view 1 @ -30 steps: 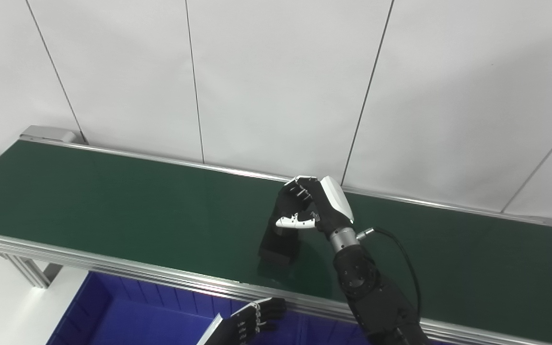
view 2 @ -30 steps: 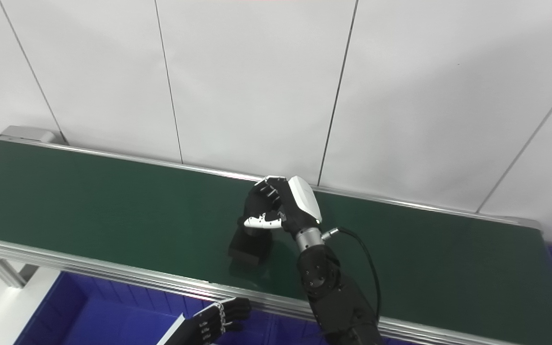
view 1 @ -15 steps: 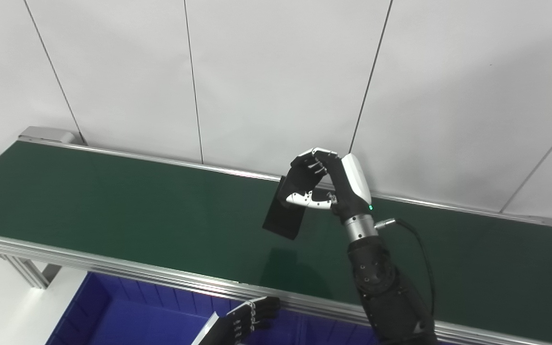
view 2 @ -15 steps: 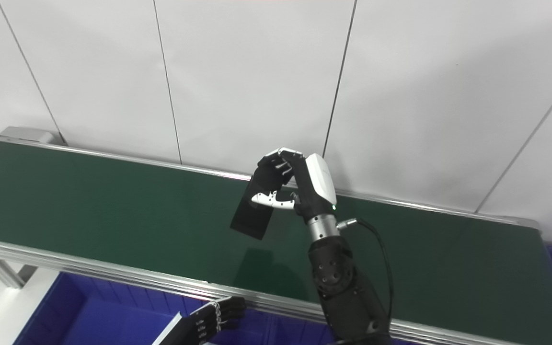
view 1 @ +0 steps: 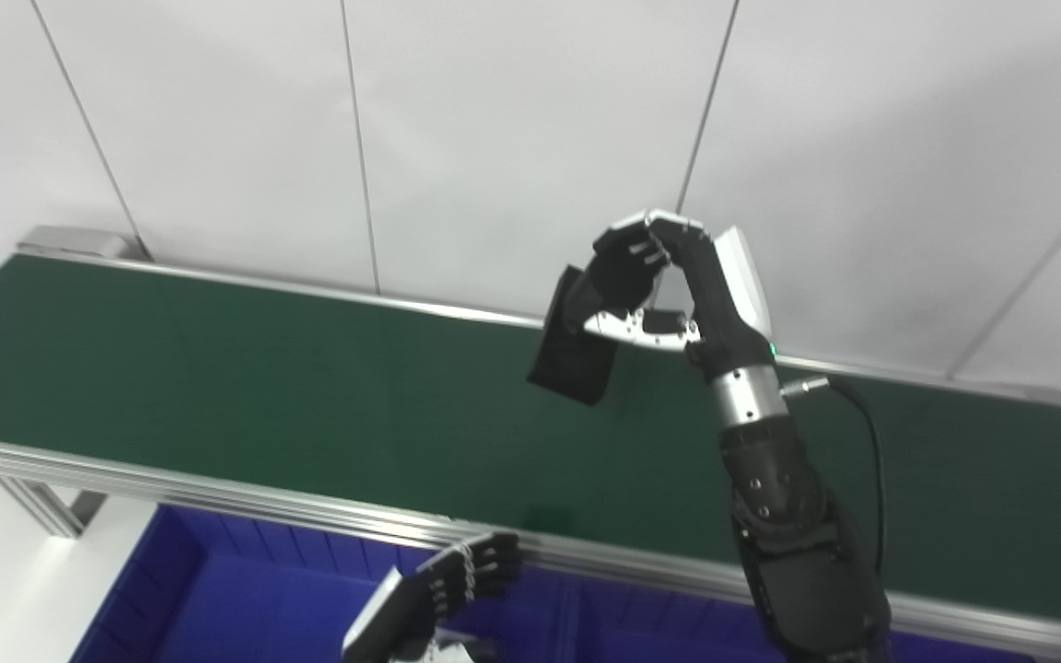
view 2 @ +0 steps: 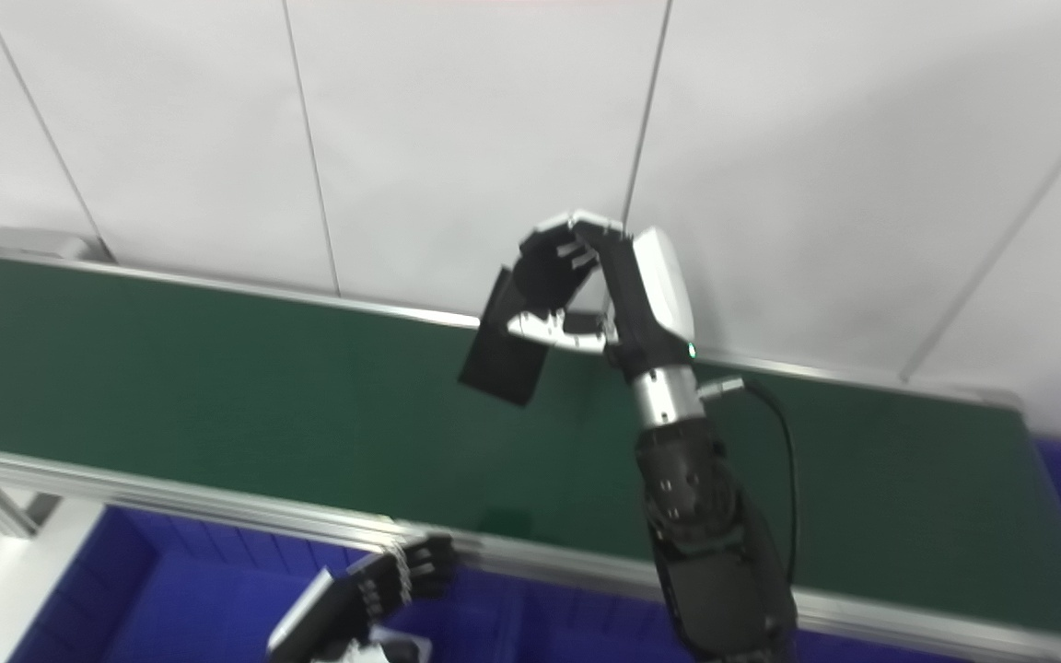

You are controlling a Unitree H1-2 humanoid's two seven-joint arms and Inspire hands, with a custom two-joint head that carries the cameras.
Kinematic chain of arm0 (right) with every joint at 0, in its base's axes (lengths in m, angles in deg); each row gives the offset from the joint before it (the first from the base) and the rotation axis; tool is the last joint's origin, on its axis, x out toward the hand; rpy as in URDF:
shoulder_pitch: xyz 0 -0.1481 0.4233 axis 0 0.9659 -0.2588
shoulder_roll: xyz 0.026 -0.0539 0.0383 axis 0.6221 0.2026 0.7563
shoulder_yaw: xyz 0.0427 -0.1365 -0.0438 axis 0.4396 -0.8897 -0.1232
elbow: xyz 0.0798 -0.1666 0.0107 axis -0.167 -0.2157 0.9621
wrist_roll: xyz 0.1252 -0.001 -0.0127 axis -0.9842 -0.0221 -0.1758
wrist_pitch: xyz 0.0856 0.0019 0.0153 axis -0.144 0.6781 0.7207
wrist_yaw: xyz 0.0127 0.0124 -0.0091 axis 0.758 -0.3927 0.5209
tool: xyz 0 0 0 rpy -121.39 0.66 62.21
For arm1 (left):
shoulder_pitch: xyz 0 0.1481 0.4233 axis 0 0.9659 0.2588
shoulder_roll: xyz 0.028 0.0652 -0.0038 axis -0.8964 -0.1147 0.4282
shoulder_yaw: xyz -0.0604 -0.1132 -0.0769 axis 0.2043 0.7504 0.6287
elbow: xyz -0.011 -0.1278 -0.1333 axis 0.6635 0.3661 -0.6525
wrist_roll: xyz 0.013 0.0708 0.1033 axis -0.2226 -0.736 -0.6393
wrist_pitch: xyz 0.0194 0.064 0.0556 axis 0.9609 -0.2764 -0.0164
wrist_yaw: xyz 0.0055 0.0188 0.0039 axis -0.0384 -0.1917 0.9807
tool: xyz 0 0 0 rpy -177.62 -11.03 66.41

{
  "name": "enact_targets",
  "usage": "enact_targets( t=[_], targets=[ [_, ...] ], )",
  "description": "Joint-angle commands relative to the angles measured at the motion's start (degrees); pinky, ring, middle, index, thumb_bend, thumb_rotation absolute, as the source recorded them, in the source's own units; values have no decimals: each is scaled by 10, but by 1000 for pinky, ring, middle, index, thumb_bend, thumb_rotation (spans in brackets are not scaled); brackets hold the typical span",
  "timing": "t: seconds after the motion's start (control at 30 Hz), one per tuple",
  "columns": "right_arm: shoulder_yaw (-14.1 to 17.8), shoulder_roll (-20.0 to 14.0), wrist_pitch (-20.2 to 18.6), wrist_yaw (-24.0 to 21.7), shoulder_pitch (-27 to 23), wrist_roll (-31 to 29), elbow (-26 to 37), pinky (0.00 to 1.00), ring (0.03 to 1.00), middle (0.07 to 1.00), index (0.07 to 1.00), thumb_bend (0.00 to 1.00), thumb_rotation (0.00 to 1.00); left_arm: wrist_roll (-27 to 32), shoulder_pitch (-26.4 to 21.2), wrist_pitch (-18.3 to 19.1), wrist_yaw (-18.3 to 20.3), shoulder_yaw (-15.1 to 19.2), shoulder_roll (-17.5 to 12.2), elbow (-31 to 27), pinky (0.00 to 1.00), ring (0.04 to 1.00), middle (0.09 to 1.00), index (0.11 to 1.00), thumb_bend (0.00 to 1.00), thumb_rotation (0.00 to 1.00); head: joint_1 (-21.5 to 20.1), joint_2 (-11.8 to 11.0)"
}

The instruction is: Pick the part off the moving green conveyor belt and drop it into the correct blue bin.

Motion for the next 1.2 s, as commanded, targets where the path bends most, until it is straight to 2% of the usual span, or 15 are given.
enact_targets(
  t=[0.0, 0.03, 0.07, 0.1, 0.33, 0.5, 0.7, 0.97, 1.17],
  targets=[
    [9, -1, -16, -8, -10, -4, 45, 351, 459, 521, 506, 498, 0, -3, -10, -10, 2, 1, -5, -27, 738, 774, 809, 816, 901, 496, 0, 0],
    [11, -3, -26, -14, -2, -6, 65, 354, 457, 518, 507, 499, 0, -2, -10, -8, 2, 2, -6, -31, 731, 771, 807, 812, 907, 502, -9, 12],
    [14, -4, -33, -20, 5, -7, 81, 355, 456, 517, 507, 499, 0, -1, -10, -7, 2, 3, -6, -34, 730, 770, 807, 811, 909, 504, -9, 12],
    [16, -5, -41, -26, 13, -7, 99, 356, 455, 516, 507, 499, 0, 2, -9, -5, 3, 4, -7, -39, 726, 769, 806, 809, 915, 507, -15, 22],
    [30, -20, -76, -56, 79, -4, 207, 344, 461, 516, 510, 499, 0, 7, -7, 6, 2, 8, -10, -57, 705, 751, 785, 802, 943, 521, -25, 38],
    [42, -32, -78, -72, 131, -12, 267, 343, 458, 515, 516, 498, 0, 13, -1, 22, 3, 7, -11, -80, 717, 757, 791, 808, 959, 532, -28, 53],
    [49, -35, -78, -82, 191, -12, 326, 340, 453, 512, 528, 497, 0, 20, 7, 44, 2, 6, -13, -106, 733, 763, 789, 803, 968, 530, -35, 69],
    [53, -19, -106, -95, 269, -8, 392, 340, 453, 513, 526, 497, 0, 33, 14, 65, 4, 9, -17, -135, 730, 759, 780, 803, 970, 545, -48, 84],
    [46, -9, -90, -93, 320, 12, 403, 339, 452, 514, 526, 497, 0, 40, 16, 76, 6, 12, -25, -149, 730, 758, 771, 803, 969, 549, -71, 95]
  ],
)
